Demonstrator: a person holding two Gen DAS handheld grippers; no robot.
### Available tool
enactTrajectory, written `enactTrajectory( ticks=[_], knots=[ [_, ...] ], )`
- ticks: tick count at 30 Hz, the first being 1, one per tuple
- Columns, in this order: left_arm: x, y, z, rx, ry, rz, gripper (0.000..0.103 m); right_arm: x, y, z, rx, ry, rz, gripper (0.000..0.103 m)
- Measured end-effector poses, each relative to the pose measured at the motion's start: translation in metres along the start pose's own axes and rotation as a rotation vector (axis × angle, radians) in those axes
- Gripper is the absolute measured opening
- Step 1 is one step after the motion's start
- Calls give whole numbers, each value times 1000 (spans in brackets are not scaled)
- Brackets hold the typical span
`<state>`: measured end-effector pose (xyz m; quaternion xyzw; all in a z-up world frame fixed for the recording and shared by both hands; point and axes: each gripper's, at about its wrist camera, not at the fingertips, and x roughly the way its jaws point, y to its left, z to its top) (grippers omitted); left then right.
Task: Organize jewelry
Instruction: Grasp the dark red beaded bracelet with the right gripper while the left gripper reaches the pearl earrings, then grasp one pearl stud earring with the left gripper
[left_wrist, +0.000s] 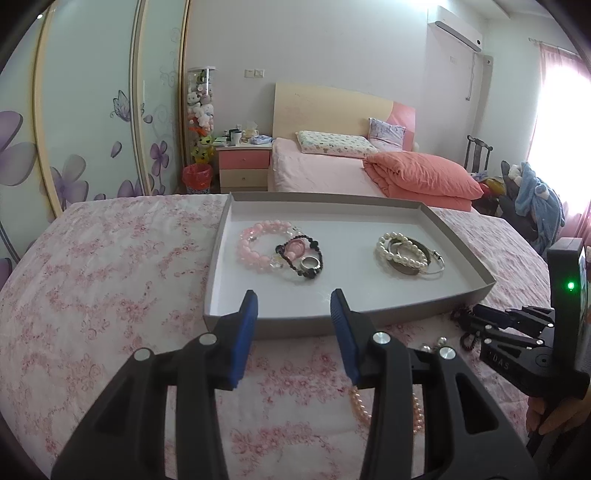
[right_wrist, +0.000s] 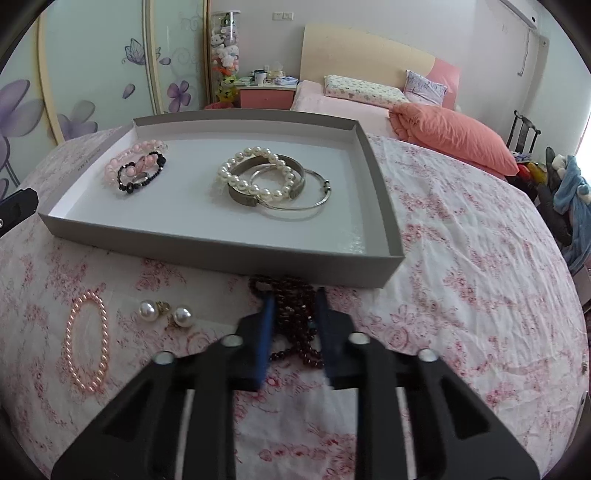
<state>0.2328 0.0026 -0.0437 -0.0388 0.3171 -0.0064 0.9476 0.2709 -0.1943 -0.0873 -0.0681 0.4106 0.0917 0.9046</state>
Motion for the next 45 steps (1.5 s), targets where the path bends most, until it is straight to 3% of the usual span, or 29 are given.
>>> enactTrajectory(
  ticks=[13,21,29,35,42,45],
  knots=[
    [1,-37,-14,87,48,-79,45,-34,-20,-39,89,-7,28,11],
    [27,-80,-28,194,143,-162,45,-49,-27,-56,134,-7,59,10],
    [47,-100,-34,257,214,-179,44,-47,-34,-60,172,9,106,11],
    [59,-110,-33,278,241,-172,36,-47,-32,-60,171,8,103,11],
    [68,-111,-30,257,260,-157,16,-47,-32,-60,170,8,102,11],
    [69,-110,-28,246,259,-150,14,-47,-33,-60,171,9,101,11]
  ],
)
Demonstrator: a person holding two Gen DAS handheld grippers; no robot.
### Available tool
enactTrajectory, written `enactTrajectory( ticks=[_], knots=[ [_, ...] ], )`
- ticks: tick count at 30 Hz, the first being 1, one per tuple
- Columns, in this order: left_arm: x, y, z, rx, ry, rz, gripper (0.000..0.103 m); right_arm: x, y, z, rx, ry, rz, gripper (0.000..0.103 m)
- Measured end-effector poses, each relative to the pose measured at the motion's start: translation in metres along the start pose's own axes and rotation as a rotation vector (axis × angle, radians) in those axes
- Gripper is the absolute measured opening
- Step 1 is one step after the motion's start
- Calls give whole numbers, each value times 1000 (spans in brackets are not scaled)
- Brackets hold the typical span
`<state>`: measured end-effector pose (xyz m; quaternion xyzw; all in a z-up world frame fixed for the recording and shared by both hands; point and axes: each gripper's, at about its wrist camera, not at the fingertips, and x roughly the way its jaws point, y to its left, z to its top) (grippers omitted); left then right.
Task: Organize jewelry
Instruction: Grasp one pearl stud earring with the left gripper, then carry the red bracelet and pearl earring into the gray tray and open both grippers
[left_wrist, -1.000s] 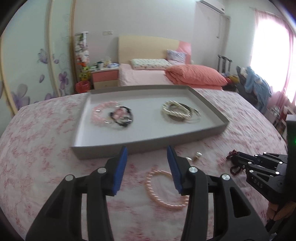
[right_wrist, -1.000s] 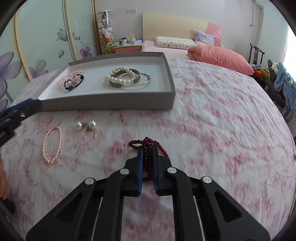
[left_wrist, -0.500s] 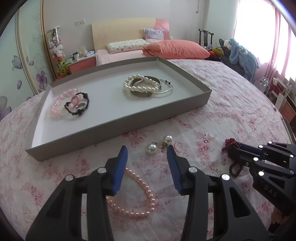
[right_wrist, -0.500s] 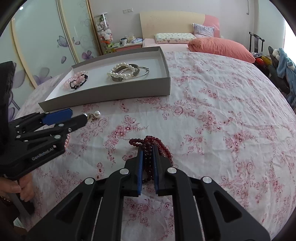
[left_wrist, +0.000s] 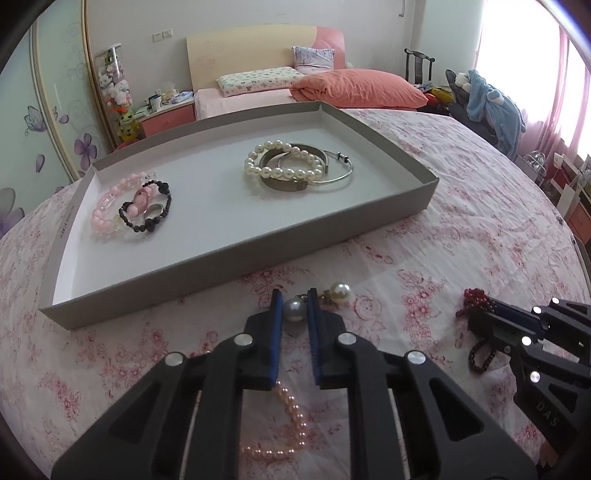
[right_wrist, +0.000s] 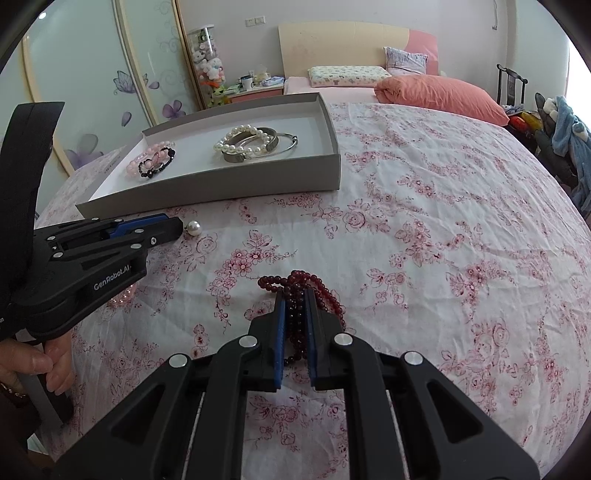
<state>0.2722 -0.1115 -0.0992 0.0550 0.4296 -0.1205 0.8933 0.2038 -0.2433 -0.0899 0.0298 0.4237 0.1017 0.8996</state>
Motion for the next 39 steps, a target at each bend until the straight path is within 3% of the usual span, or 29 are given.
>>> enactTrajectory(
  ticks=[6,15,29,39],
  knots=[
    [-11,19,-2,-65,-31,7,14,0,0,0,-4,0,-3,11],
    [-60,65,-18,-186,-120,29,14,1,9,-1,-21,3,12,11],
    [-88,111,-69,-322,-86,62,14,1,28,-4,-37,4,15,11],
    [-98,110,-73,-327,-105,59,14,-5,35,-5,-30,-13,37,9]
  ],
)
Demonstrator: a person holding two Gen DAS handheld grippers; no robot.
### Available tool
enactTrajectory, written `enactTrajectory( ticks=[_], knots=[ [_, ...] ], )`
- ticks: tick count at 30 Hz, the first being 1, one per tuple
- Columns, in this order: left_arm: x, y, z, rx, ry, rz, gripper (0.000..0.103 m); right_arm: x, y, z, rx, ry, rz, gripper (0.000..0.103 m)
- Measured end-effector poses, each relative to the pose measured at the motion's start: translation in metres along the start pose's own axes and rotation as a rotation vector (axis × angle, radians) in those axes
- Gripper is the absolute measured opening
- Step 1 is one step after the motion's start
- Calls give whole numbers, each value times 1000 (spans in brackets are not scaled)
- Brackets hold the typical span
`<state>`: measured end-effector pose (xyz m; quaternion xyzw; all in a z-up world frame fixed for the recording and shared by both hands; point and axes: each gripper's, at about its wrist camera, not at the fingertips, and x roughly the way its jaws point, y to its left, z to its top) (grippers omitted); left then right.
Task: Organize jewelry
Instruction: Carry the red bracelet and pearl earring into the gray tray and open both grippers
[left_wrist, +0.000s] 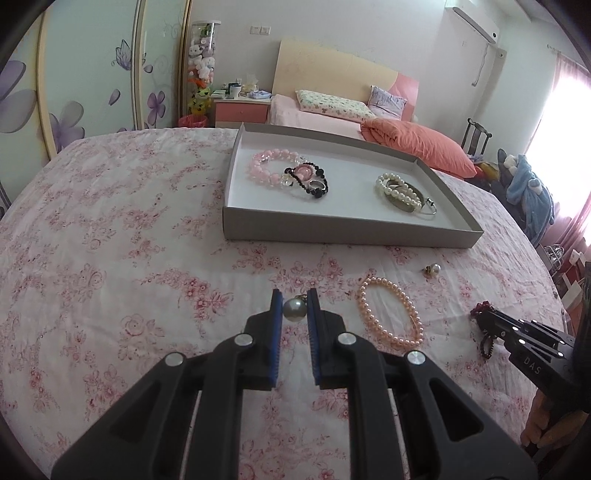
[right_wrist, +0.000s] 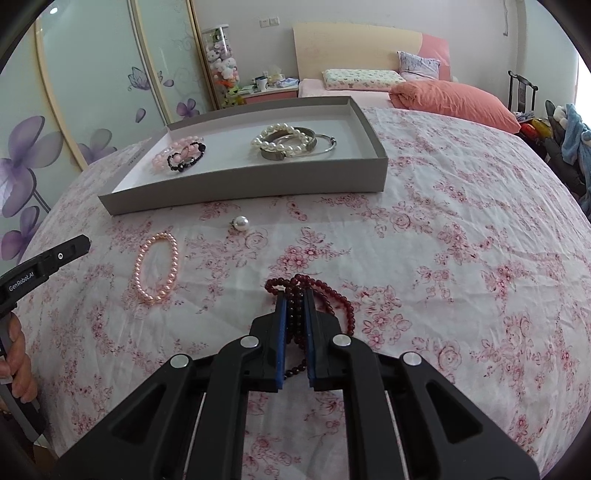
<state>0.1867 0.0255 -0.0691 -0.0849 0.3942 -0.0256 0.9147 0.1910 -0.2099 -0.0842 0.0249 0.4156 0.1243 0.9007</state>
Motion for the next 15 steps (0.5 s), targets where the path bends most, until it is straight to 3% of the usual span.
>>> enactTrajectory(
  ticks=[15],
  knots=[
    [-28,-14,8,21,-81,-17,14,-55,19,33,-19,-195,42,9]
  ],
)
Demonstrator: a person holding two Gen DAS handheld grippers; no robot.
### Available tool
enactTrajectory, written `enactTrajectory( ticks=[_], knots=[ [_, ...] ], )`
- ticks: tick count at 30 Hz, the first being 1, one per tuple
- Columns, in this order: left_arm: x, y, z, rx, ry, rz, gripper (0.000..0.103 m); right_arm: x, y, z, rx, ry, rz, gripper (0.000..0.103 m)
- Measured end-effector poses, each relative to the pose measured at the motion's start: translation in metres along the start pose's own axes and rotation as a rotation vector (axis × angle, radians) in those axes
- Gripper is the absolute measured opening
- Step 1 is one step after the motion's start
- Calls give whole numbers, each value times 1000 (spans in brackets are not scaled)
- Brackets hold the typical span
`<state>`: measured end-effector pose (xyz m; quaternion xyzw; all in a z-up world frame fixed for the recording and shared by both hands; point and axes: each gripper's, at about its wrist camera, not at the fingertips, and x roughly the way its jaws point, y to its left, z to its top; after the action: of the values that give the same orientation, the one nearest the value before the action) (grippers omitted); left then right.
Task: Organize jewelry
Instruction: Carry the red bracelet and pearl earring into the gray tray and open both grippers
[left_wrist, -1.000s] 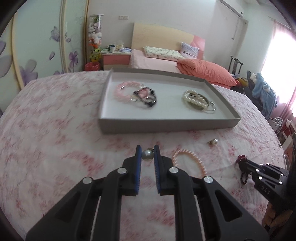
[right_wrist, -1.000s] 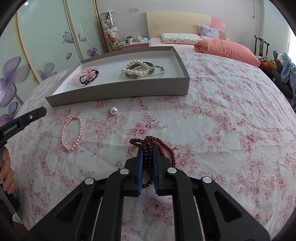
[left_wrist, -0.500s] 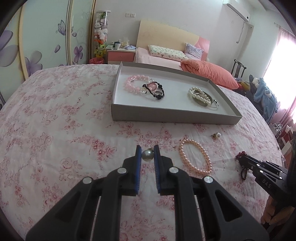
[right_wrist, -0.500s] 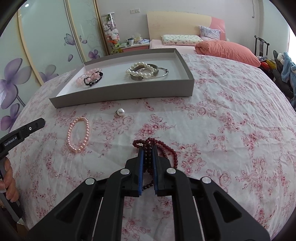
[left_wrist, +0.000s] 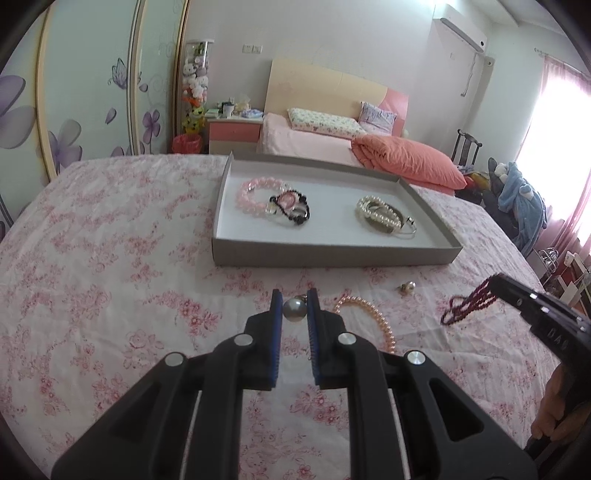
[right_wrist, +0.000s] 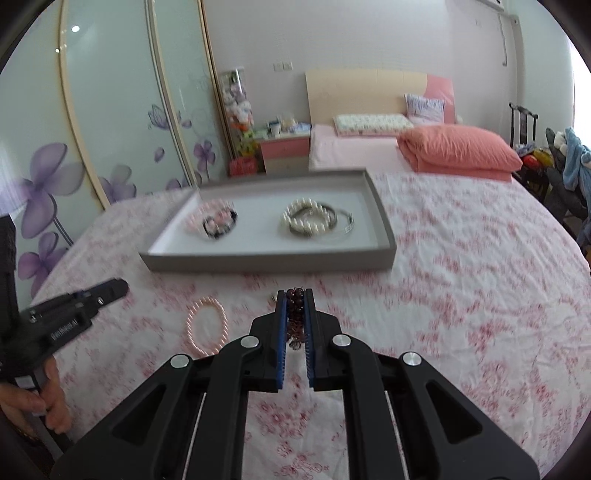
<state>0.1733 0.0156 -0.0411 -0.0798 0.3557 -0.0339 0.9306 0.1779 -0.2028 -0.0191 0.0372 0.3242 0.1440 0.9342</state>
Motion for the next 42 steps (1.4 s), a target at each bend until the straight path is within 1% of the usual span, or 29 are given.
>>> enactTrajectory(
  ticks=[8,19,23,29,32,34,37,42],
  knots=[
    [-14,-1,4,-4,-37,5,14,-23,10,17,-27,-84,16,9],
    [-25,-6,8,5,-65,1,14,-32,14,21,-48,-128,8,9],
    [-30,-8,14,18,-88,-2,14,-38,14,27,-48,-166,8,9],
    [-45,-18,44,47,-185,1,14,-49,16,48,-57,-260,8,9],
    [-52,-27,54,78,-248,20,14,-51,17,62,-54,-317,1,9],
    [-54,-31,58,97,-274,28,14,-51,18,69,-52,-346,2,9],
    [-52,-38,66,117,-302,31,14,-50,22,77,-63,-386,1,9],
    [-41,-47,74,135,-312,36,14,-43,24,88,-68,-413,13,9]
  ],
)
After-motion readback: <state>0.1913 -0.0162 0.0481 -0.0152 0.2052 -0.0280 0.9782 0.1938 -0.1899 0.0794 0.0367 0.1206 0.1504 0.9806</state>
